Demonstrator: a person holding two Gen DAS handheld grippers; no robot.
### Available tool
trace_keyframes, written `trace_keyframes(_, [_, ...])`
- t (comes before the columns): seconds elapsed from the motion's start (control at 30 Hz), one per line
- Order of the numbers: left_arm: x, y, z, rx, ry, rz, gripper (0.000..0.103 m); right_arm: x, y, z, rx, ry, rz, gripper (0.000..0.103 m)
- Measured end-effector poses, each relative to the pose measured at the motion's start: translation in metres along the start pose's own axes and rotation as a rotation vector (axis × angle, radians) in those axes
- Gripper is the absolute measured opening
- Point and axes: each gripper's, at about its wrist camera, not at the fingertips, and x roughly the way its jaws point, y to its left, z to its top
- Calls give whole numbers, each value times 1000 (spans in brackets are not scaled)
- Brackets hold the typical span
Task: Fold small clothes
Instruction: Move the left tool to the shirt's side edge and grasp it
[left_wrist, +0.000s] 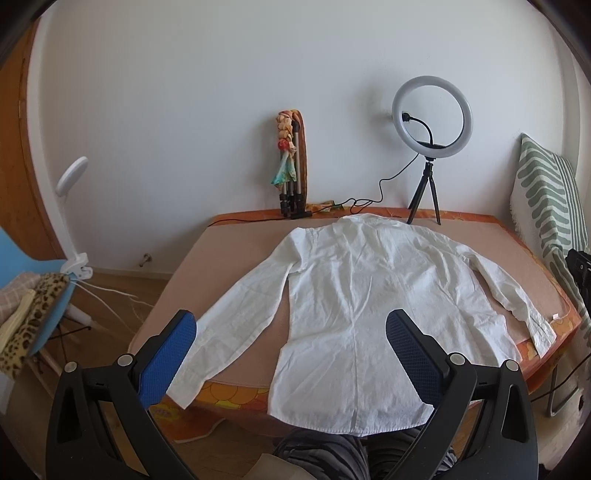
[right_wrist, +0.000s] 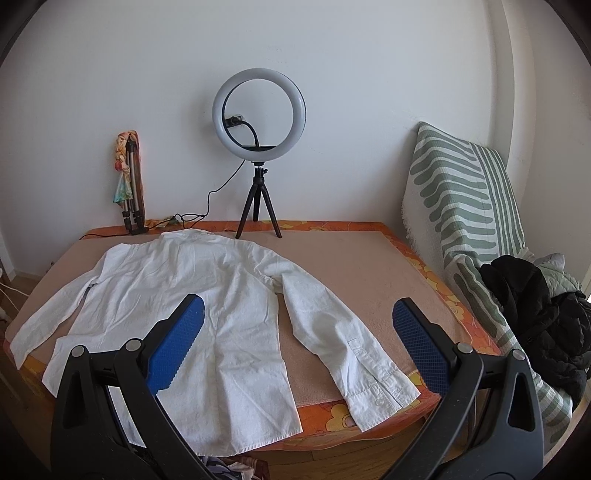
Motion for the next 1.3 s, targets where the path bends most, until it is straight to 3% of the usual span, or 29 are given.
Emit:
trace_keyframes(0.3, [0,48,-23,-52,-7,49,102,7,48,12,-61,-41,124,103])
trace_keyframes(0.4, [-2,75,-32,-105,-44,63,102,14,63,19,-55,-37,194,103])
trace_keyframes(0.5, [4,102,-38,-138,-13,114,101,23,82,28,-49,-9,293,103])
trace_keyframes(0.57, [9,120,-42,-167,20,126,92,31,95,34,-45,31,377,103])
trace_keyframes(0.7, [27,154,-54,-235,84,97,73,51,125,46,-43,108,500,103])
trace_keyframes(0.87, [61,195,-80,-364,192,19,73,80,166,57,-36,214,594,103])
trace_keyframes(0.93, [74,210,-92,-416,221,0,67,96,186,60,-42,257,602,103])
trace_keyframes(1.2, [136,252,-132,-604,314,-120,63,156,281,60,-61,384,585,103])
trace_keyframes(1.3, [154,257,-140,-630,330,-161,63,177,314,54,-67,444,592,101])
